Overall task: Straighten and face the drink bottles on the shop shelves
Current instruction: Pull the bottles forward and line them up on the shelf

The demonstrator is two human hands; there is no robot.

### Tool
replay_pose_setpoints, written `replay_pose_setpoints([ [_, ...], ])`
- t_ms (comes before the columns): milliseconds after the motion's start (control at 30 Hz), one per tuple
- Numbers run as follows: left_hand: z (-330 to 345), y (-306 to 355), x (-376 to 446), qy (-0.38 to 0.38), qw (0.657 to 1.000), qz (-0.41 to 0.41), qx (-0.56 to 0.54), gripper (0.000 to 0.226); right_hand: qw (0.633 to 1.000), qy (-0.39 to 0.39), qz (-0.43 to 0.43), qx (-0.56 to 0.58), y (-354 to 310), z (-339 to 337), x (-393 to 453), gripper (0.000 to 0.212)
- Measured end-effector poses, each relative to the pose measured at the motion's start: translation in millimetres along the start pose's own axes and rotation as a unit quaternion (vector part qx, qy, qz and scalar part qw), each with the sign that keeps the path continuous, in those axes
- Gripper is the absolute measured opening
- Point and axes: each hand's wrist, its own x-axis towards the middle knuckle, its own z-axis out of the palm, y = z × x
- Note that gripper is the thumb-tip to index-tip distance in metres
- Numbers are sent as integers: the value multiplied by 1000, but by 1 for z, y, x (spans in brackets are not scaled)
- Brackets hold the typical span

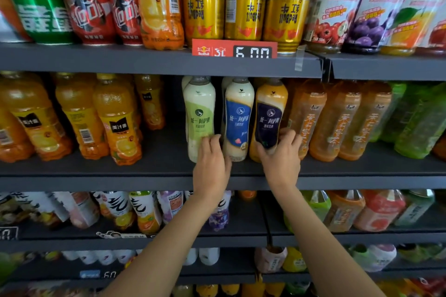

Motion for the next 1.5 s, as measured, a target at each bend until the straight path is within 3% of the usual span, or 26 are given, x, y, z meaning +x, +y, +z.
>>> replay_pose_setpoints([
  [133, -18, -6, 0, 77, 995, -48, -39, 41, 997, -65, 27, -13, -7, 4, 8, 76],
  [200, -26, -1, 8, 105, 984, -120, -77, 47, 995, -89, 39, -19, -7, 5, 12, 72],
  [300, -29, -2, 18, 72, 964, -227, -117, 62, 992, -111, 52, -19, -6, 4, 13, 63],
  [367, -27, -6, 21, 25, 963, -247, -102, 68, 992, -115, 48, -31, -7, 3, 12, 62],
  [700, -25, -14, 24, -11, 968, -232, -90, 67, 992, -118, 36, -32, -7, 1, 9, 59],
  [800, -24, -7, 12, 56, 965, -234, -105, 56, 991, -125, 30, -24, -4, 1, 7, 60],
  [900, -15, 11, -8, 145, 977, -116, -101, 37, 991, -127, 16, -26, -2, 1, 11, 63],
  [1000, -3, 26, -4, 74, 995, -19, -63, 39, 991, -126, 16, -32, 0, -1, 18, 64],
  [1100, 2, 35, 14, 25, 997, -61, -28, 58, 992, -118, 15, -32, 2, -2, 19, 63],
  [1233, 8, 42, 22, -30, 990, -140, -9, 63, 992, -122, 6, -31, 5, -1, 16, 62],
  [1367, 13, 44, 22, -45, 987, -142, 67, 60, 992, -120, 6, -46, 5, 0, 17, 65],
  [1500, 15, 41, 21, -50, 988, -130, 70, 60, 991, -123, 21, -53, 8, 4, 14, 64],
])
